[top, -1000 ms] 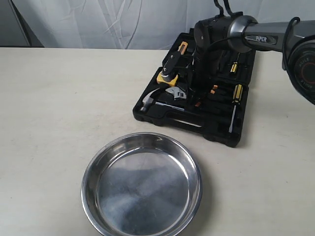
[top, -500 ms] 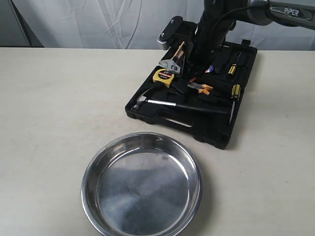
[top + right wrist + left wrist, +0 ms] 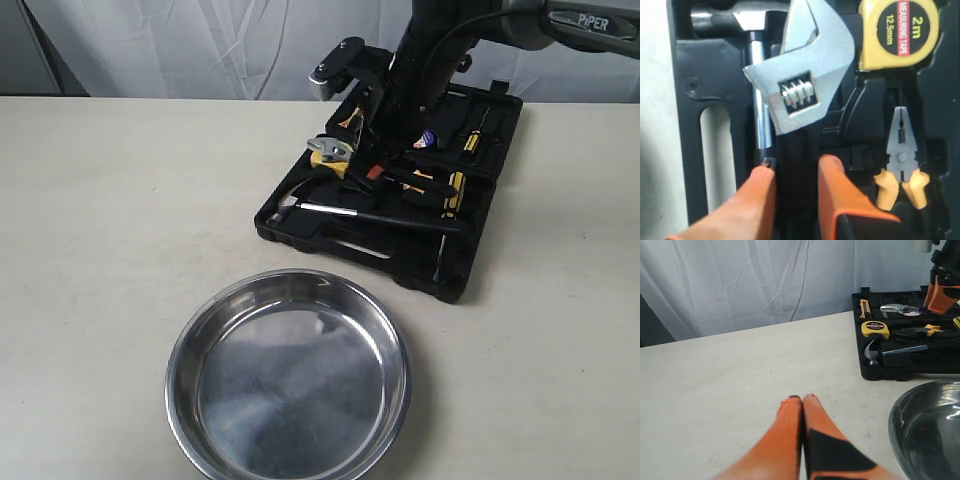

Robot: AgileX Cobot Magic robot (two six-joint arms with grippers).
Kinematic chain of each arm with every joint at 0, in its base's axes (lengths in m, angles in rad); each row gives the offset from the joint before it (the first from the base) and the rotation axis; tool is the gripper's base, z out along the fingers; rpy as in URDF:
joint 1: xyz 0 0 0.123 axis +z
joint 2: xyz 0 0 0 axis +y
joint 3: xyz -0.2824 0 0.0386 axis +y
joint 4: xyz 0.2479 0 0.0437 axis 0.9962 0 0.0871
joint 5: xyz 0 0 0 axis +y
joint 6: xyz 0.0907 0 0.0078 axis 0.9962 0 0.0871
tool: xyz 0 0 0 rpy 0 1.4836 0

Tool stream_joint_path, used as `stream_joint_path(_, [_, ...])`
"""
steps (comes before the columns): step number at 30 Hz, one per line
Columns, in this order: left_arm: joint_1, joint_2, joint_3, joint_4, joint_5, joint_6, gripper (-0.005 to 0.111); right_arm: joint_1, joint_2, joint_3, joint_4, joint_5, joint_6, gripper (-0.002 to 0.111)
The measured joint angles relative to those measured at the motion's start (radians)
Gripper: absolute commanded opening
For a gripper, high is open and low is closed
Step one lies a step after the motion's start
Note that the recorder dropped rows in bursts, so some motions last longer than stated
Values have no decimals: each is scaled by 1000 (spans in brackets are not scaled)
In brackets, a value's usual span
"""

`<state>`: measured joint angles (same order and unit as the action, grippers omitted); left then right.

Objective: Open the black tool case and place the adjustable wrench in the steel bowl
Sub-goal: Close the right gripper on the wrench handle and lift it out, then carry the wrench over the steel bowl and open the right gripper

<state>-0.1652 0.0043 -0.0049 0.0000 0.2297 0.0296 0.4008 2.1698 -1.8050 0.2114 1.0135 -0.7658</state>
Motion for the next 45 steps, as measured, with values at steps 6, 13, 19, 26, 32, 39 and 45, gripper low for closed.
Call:
stream_joint_path(6, [0, 0, 0, 0, 0, 0, 0, 2, -40, 0, 0, -82, 0, 0])
stream_joint_path(13, [0, 0, 0, 0, 0, 0, 0, 2, -103, 0, 104, 17, -10, 0])
stream_joint_path(19, [0, 0, 0, 0, 0, 0, 0, 47, -105, 25, 200, 141, -66, 0])
stream_joint_path(26, [0, 0, 0, 0, 0, 0, 0, 154, -106, 150, 215, 152, -73, 0])
stream_joint_path(32, [0, 0, 0, 0, 0, 0, 0, 218, -106, 274, 215, 152, -75, 0])
stream_joint_path(39, [0, 0, 0, 0, 0, 0, 0, 263, -106, 378, 236, 133, -75, 0])
stream_joint_path(45, [0, 0, 0, 0, 0, 0, 0, 291, -106, 387, 262, 91, -75, 0])
